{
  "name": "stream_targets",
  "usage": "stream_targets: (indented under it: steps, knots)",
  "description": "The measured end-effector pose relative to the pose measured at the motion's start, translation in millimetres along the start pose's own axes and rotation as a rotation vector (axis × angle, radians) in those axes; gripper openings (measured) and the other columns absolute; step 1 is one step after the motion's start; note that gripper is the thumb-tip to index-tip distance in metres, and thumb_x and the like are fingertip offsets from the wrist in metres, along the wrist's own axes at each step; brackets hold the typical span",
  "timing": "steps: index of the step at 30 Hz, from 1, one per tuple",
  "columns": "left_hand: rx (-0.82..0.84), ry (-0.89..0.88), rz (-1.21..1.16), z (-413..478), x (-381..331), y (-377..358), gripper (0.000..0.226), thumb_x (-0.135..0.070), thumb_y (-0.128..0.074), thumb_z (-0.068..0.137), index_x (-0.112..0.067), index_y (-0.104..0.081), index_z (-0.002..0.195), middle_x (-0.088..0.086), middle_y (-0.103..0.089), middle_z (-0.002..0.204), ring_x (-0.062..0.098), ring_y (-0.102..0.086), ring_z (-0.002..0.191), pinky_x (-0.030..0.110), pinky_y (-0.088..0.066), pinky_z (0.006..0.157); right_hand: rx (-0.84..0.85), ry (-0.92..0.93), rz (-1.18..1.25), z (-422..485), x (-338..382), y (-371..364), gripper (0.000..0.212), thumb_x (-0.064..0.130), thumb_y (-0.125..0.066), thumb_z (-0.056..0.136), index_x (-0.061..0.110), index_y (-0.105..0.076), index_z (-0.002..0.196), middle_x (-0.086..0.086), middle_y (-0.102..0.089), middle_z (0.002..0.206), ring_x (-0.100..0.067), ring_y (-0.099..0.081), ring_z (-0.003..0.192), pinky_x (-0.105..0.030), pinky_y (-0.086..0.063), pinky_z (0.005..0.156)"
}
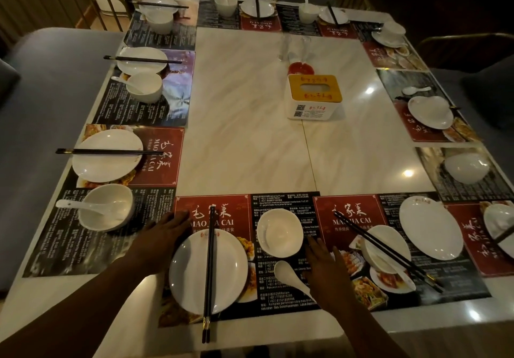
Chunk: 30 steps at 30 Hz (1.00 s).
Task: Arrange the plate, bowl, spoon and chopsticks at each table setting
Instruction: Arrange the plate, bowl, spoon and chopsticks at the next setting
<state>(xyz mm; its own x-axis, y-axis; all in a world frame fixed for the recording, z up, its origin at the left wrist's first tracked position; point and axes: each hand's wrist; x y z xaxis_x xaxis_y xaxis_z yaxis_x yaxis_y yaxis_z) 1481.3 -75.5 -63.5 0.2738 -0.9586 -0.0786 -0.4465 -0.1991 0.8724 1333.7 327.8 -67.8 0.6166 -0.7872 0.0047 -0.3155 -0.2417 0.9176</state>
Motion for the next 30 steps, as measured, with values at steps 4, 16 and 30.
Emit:
stream_targets:
  steps: [4, 16, 30]
  knots:
    - [0.003, 0.007, 0.002, 0, -1, 3, 0.083, -0.045, -0.057, 0.094, -0.039, -0.003, 0.157, -0.011, 0.007, 0.166, 0.025, 0.003, 0.153, 0.059, -0.024, 0.117, -0.001, -0.011, 0.021, 0, 1, -2, 0.087, 0.034, -0.068, 0.086, 0.021, -0.020, 0.157, 0.003, -0.004, 0.166, -0.021, -0.005, 0.153, -0.050, -0.006, 0.122]
    - [-0.070, 0.085, -0.097, -3, -11, 12, 0.092, -0.037, -0.066, 0.090, -0.029, -0.005, 0.159, -0.005, -0.003, 0.167, 0.027, -0.008, 0.152, 0.055, -0.031, 0.116, -0.204, -0.025, 0.373, -23, 5, 16, 0.032, 0.034, -0.062, 0.089, 0.024, -0.061, 0.119, 0.006, -0.056, 0.120, -0.013, -0.054, 0.110, -0.036, -0.048, 0.095]
    - [-0.439, -0.050, -0.652, 10, -116, 53, 0.032, -0.022, -0.058, 0.099, -0.018, -0.062, 0.130, 0.001, -0.064, 0.127, 0.012, -0.059, 0.106, 0.021, -0.045, 0.087, 0.196, -0.115, 0.902, -55, 12, 67, 0.017, 0.026, -0.077, 0.084, 0.034, -0.065, 0.093, 0.009, -0.071, 0.087, -0.003, -0.068, 0.080, -0.019, -0.052, 0.067]
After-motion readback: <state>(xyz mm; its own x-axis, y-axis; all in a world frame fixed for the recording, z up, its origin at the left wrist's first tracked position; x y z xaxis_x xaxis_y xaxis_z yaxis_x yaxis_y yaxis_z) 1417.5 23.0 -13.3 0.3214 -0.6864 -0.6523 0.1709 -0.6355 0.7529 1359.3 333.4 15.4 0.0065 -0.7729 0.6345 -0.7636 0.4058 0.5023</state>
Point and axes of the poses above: each hand's wrist, its own z-axis towards the middle knuckle, its own y-axis out of the back of the hand, x = y × z
